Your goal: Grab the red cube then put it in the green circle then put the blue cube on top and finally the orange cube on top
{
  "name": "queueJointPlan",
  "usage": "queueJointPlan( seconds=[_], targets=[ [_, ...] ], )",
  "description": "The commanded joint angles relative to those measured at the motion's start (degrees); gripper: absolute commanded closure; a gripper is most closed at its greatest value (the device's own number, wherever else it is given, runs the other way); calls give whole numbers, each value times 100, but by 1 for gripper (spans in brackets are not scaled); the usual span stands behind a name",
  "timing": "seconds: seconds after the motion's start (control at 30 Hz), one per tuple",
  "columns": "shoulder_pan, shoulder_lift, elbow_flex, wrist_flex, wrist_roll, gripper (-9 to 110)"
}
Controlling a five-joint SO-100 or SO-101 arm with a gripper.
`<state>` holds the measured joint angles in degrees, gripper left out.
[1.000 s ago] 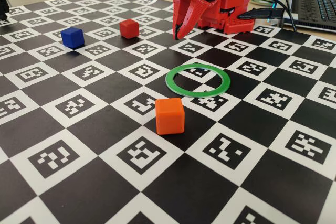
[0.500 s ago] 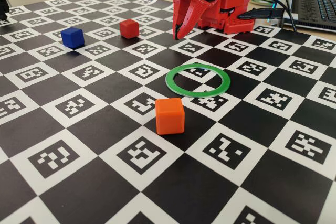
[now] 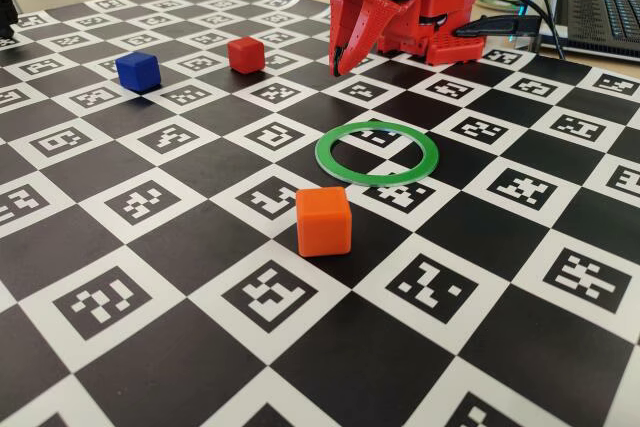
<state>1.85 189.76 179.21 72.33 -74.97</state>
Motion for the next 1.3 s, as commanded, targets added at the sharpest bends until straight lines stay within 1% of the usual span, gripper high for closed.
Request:
queueJointPlan(
  seconds=[0.0, 0.47, 0.7, 0.83, 0.9, 0.93, 1.07, 1.27],
  targets=[
    [-26, 272, 237, 466, -26, 107],
    [-26, 272, 237, 466, -26, 107],
    [-299, 272, 237, 466, 70, 107],
    [-272, 255, 237, 439, 35, 107],
    [-264, 88, 123, 220, 229, 107],
    [-264, -79, -88, 167, 185, 107],
    [-352, -1125, -1564, 229, 1187, 107],
    [-343, -3234, -4702, 1204, 2145, 107]
  ],
)
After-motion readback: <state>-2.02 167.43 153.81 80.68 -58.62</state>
